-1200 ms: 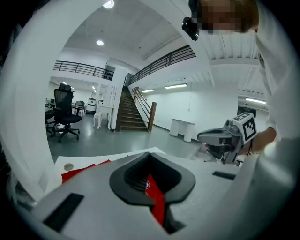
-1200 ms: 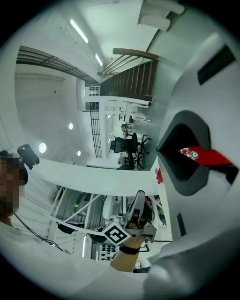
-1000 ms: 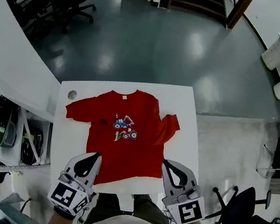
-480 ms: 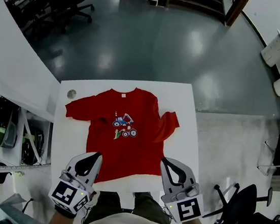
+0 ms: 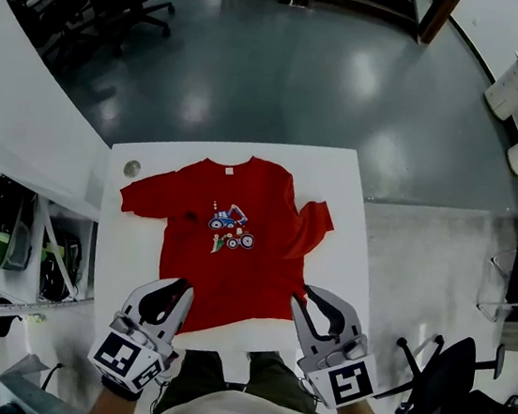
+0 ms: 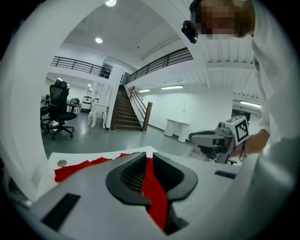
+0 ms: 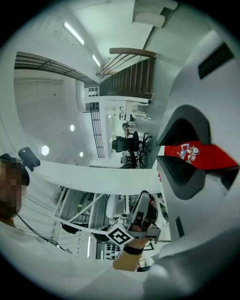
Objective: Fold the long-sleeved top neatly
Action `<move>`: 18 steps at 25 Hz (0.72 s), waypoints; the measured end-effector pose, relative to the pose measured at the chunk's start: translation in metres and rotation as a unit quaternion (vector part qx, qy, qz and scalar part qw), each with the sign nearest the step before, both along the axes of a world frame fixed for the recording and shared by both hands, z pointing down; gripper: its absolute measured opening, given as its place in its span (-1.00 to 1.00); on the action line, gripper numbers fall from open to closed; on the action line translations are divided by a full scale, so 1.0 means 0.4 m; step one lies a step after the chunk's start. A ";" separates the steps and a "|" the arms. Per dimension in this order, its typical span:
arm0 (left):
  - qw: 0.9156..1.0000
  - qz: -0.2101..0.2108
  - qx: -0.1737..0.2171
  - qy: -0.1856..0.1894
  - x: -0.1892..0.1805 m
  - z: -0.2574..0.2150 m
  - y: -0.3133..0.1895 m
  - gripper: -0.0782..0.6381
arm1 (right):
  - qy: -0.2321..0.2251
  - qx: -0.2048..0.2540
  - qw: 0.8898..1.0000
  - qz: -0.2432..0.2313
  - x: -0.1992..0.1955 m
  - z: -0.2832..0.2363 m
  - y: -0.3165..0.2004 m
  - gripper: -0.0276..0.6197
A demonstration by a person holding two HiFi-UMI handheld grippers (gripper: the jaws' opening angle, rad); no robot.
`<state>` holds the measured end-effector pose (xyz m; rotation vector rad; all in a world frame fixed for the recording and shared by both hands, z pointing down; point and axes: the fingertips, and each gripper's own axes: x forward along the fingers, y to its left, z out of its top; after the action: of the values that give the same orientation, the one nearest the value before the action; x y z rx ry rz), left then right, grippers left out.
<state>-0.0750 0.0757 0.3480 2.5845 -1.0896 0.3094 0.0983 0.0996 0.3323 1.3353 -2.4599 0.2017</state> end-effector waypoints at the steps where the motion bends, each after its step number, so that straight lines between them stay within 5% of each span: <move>1: 1.000 0.003 -0.003 0.001 0.001 0.004 0.001 -0.61 | -0.001 -0.001 1.000 -0.002 -0.001 0.003 0.000 -0.64; 18: 0.998 0.026 -0.034 -0.038 0.018 0.123 0.008 -0.54 | 0.001 -0.036 0.999 0.011 0.015 0.098 0.010 -0.56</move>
<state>-0.0677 0.0789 0.3970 2.5635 -1.0202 0.4537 0.1041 0.1035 0.3716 1.3324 -2.4127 0.2919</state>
